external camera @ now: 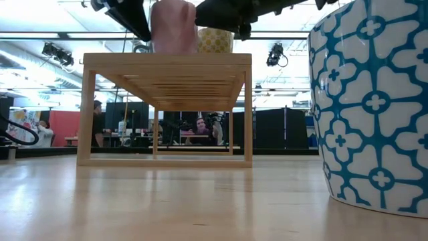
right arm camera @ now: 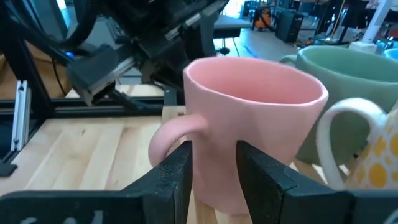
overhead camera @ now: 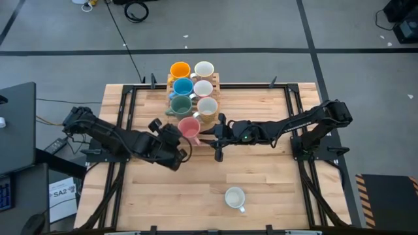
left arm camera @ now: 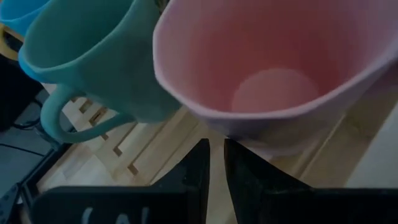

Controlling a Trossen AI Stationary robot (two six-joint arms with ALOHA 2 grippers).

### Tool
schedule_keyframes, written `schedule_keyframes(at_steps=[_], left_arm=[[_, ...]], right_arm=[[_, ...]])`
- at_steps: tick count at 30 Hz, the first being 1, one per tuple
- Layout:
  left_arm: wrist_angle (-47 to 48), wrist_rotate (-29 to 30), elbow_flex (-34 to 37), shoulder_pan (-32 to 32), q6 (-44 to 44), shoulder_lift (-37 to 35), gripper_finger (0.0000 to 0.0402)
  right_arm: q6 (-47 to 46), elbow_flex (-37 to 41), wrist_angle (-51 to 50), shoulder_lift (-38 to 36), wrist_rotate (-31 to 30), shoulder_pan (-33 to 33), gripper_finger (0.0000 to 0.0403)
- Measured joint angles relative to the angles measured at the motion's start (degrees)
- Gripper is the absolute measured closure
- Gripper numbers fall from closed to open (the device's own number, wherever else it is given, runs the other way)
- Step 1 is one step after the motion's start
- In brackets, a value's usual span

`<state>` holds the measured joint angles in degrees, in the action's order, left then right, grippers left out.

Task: Place coffee mugs
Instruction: Put the pink mug on the shelf

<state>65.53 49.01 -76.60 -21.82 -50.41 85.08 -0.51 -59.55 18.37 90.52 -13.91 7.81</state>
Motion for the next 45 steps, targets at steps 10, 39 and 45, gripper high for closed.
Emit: schedule_keyframes(at_steps=[10, 39, 45], left_arm=[[-0.4, 0.4, 0.0, 2.5, 1.9, 0.0, 0.0347], [-9.7, -19.2, 0.0, -5.8, 1.5, -1.5, 0.0347], [-15.7, -22.6, 0.0, -6.2, 3.5, -1.5, 0.0346]], right_arm=[[0.0, 0.0, 0.1, 0.0, 2.8, 0.0, 0.0273], [-1.2, 0.0, -6.0, -0.1, 4.7, 0.0, 0.0273], [0.8, 0.0, -8.2, -0.5, 4.7, 0.0, 0.0273]])
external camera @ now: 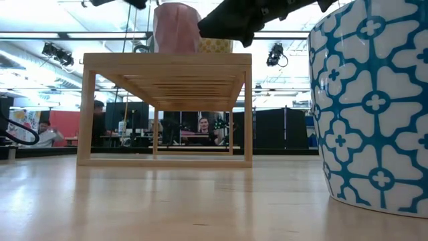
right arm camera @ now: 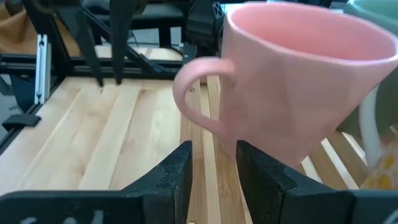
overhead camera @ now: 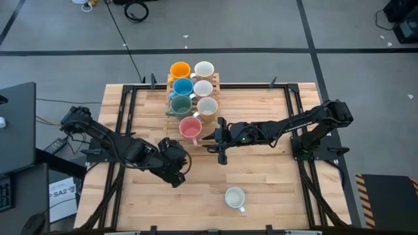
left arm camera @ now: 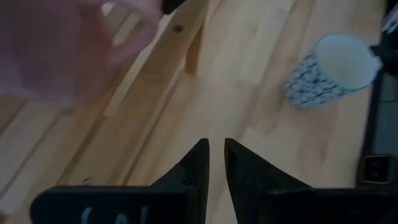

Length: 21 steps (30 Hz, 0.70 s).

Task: Place coffee mugs
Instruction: Put the pink mug on the shelf

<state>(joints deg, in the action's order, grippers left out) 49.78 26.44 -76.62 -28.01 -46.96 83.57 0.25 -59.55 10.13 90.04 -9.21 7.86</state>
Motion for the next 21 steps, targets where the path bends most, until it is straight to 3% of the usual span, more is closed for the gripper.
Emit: schedule_keyframes(at_steps=[6, 14, 21], left_arm=[[-4.2, 0.0, 0.0, 0.2, 0.2, 0.0, 0.0319], [-5.8, 9.3, 0.0, 0.2, 0.1, 0.0, 0.0252], [-11.5, 11.8, 0.0, 0.5, -0.4, 0.0, 0.0242]], right_arm=[[0.0, 0.0, 0.5, 0.0, 0.0, 0.0, 0.0273], [1.4, 0.0, 0.0, 0.0, 0.0, 0.0, 0.0273], [1.4, 0.0, 0.1, 0.0, 0.0, 0.0, 0.0273]])
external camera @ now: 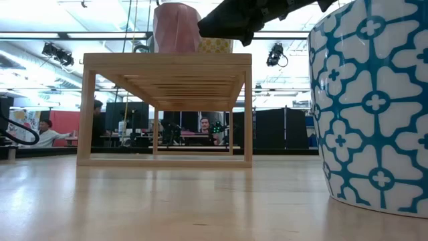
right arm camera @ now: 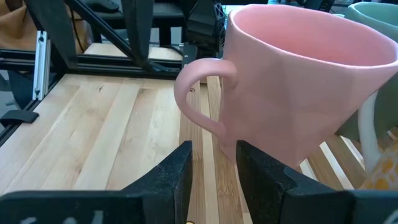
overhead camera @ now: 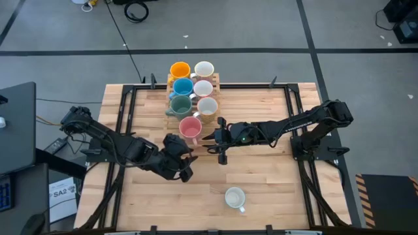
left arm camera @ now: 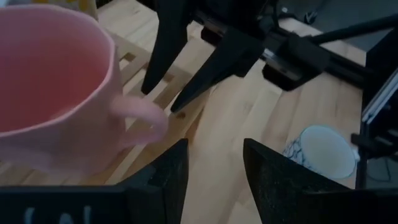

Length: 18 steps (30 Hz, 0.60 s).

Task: Place coffee mugs
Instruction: Put the pink mug on the shelf

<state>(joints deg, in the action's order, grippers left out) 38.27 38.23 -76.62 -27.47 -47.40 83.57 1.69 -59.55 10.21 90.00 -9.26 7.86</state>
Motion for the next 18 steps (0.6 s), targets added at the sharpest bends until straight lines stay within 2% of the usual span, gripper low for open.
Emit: schedule_keyframes(at_steps=[12, 18], left_arm=[[-0.7, 0.0, 0.0, 2.9, -6.4, 0.0, 0.0242], [0.1, -2.7, 0.0, 2.9, -8.9, 0.0, 0.0242]], right_arm=[[0.0, 0.0, 1.3, 0.0, 0.0, 0.0, 0.0273], [0.0, 0.0, 2.9, 0.0, -0.2, -0.5, 0.0273]])
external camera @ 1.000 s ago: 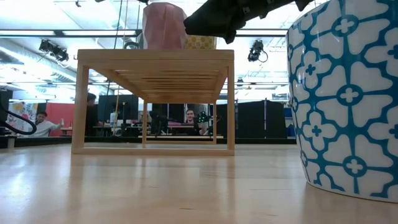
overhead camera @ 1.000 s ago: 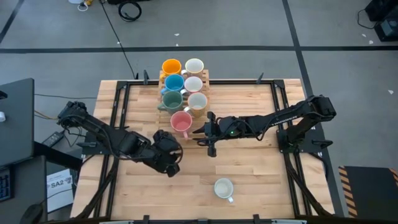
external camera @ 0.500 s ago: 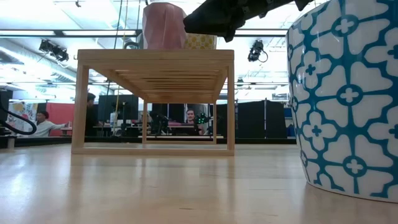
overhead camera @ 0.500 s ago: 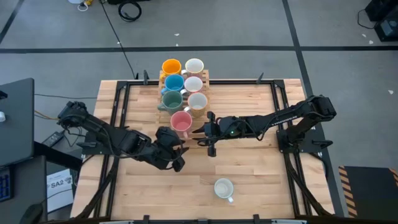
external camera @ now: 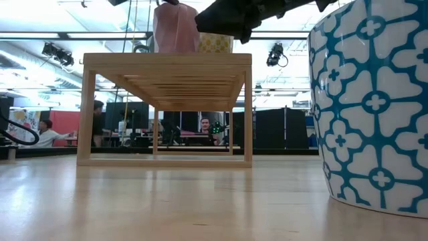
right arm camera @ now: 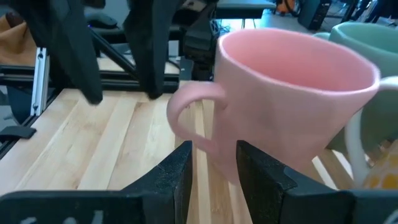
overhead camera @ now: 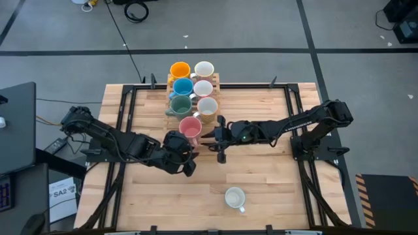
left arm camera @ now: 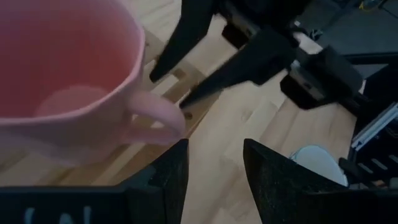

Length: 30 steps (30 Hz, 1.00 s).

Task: Place coffee mugs
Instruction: Put the pink mug on the shelf

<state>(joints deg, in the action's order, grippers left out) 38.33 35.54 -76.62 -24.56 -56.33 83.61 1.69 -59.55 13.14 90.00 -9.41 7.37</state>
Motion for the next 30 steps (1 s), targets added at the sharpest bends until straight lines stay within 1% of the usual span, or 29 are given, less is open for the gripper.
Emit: schedule_keyframes(at_steps=[4, 9, 20, 30], left_arm=[[1.0, 0.0, 0.0, 0.0, -0.1, 0.0, 0.0242], [1.0, 1.8, 0.0, 0.7, -0.1, 0.0, 0.0242], [0.8, 1.5, 0.0, 2.3, -0.1, 0.8, 0.0242], [0.5, 1.4, 0.0, 2.4, -0.1, 1.0, 0.0242]], right_arm=[[0.0, 0.0, 1.3, 0.0, 0.0, -0.4, 0.0273], [0.0, 0.0, 1.8, 0.0, 0.0, -0.4, 0.0273], [0.0, 0.0, 2.8, 0.0, 0.0, -0.4, 0.0273], [0.0, 0.0, 5.3, 0.7, 0.1, -0.3, 0.0273]])
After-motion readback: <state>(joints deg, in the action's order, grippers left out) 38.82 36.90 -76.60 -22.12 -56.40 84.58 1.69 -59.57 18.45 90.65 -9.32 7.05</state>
